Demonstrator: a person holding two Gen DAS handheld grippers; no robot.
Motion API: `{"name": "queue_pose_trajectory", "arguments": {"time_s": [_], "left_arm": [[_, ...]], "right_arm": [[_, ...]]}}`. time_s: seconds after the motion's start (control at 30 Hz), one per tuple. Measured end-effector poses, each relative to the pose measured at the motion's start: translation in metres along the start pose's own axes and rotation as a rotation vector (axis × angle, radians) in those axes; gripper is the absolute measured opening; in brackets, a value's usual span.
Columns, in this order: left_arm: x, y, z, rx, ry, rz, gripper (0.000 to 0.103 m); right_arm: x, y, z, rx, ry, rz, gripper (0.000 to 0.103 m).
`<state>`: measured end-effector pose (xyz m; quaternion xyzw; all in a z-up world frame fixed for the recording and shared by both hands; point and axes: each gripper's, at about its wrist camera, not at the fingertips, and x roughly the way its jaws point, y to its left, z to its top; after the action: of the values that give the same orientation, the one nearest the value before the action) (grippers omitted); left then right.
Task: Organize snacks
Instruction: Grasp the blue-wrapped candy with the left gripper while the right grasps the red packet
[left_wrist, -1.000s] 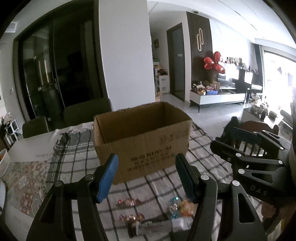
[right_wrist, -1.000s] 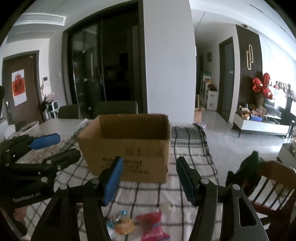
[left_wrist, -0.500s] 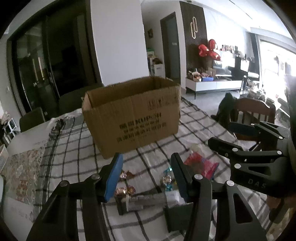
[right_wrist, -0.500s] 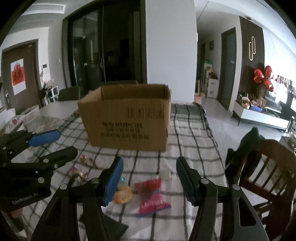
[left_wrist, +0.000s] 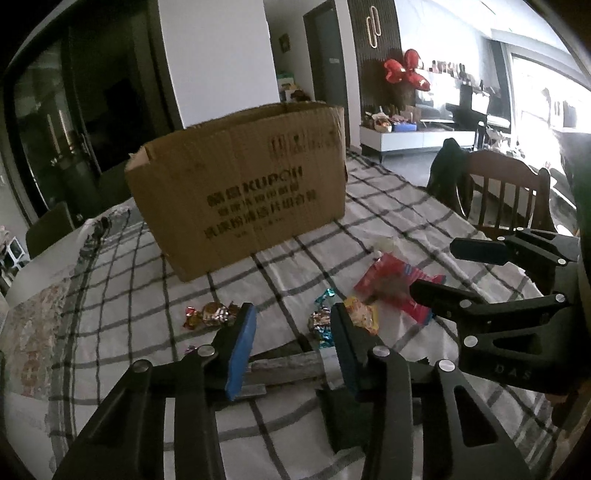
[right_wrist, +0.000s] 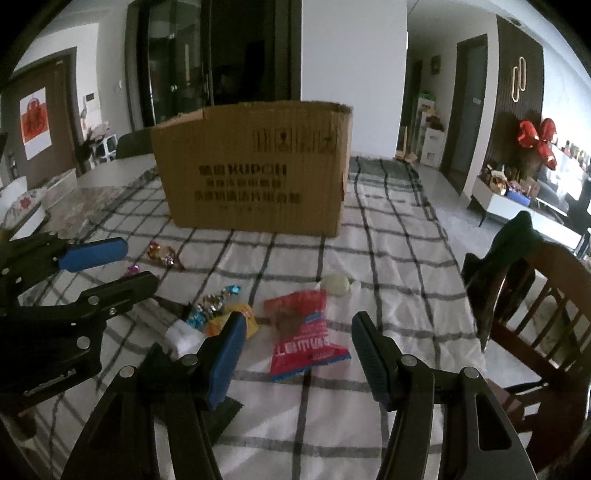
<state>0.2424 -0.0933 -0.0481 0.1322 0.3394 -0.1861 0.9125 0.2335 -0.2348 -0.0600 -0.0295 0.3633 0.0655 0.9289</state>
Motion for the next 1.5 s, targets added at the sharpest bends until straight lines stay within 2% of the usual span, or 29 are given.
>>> {"name": "queue_pose_trajectory", "arguments": {"time_s": [0.33,0.8,1.0,1.07,1.27,1.5], "left_arm": [[0.033,-0.006,-0.005,0.003,0.074,-0.030,0.030],[0.058,-0.010,-0.005,-0.007,0.133,-0.073,0.029],[0.066,-0.007,-0.005,-0.046,0.166,-0.111,0.027],[0.067,-0.007,-0.006,-0.055,0.165,-0.110,0.024],[0.067,-0.005,-0.006,-0.068,0.164,-0.105,0.022],[0.053,-0.001,-0.002,-0.098,0.141,-0.091,0.022]], "right_arm": [[0.022,-0.005,-0.001,0.009,0.045,0.010,0.060],[0.041,0.000,-0.002,-0.020,0.084,0.018,0.059],[0.051,-0.001,-0.002,-0.021,0.115,0.010,0.050],[0.052,-0.002,-0.002,-0.012,0.117,0.018,0.043],[0.051,0.000,-0.003,-0.026,0.107,0.010,0.037],[0.040,-0.004,0.001,0.008,0.076,0.017,0.036]]}}
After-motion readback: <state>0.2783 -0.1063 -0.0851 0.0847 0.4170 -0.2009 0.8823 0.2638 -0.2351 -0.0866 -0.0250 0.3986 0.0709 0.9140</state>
